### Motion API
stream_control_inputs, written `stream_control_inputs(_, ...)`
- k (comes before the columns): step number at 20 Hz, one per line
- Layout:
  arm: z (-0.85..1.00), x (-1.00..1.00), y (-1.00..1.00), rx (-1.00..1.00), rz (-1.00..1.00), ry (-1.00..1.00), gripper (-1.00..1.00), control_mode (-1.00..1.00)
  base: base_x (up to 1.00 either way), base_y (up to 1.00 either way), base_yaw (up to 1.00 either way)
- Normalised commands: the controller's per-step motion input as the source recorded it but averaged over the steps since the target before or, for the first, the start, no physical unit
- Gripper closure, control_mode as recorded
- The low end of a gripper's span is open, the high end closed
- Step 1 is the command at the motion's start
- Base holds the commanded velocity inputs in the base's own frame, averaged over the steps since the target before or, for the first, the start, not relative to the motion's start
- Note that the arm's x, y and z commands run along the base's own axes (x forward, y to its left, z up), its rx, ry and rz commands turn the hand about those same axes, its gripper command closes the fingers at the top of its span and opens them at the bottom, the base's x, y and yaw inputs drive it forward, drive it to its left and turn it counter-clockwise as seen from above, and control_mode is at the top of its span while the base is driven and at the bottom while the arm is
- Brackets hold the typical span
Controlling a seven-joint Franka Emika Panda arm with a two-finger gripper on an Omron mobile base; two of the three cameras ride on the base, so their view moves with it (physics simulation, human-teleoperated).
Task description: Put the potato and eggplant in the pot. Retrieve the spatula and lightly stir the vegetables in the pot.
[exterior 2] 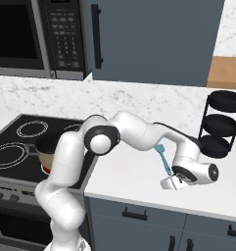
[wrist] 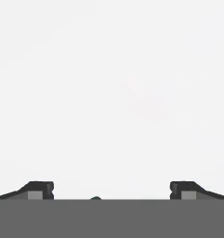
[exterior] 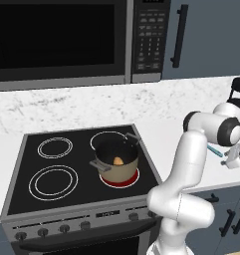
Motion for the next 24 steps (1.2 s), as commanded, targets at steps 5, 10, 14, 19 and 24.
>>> stream_control_inputs(5, 0.00, 0.29, 0.00, 0.01, -0.01, 0.00, -1.00, -1.00, 0.00, 0.00, 0.00)
stream_control_inputs(10, 0.00, 0.27, 0.03, 0.05, 0.00, 0.00, -1.00, -1.00, 0.00, 0.00, 0.00)
stream_control_inputs(14, 0.00, 0.20, 0.00, 0.04, 0.00, 0.00, -1.00, -1.00, 0.00, 0.00, 0.00)
stream_control_inputs(19, 0.00, 0.18, 0.01, 0.03, 0.00, 0.00, -1.00, -1.00, 0.00, 0.00, 0.00)
stream_control_inputs(24, -0.05, 0.10, 0.06, 0.00, 0.00, 0.01, -1.00, -1.00, 0.00, 0.00, 0.00)
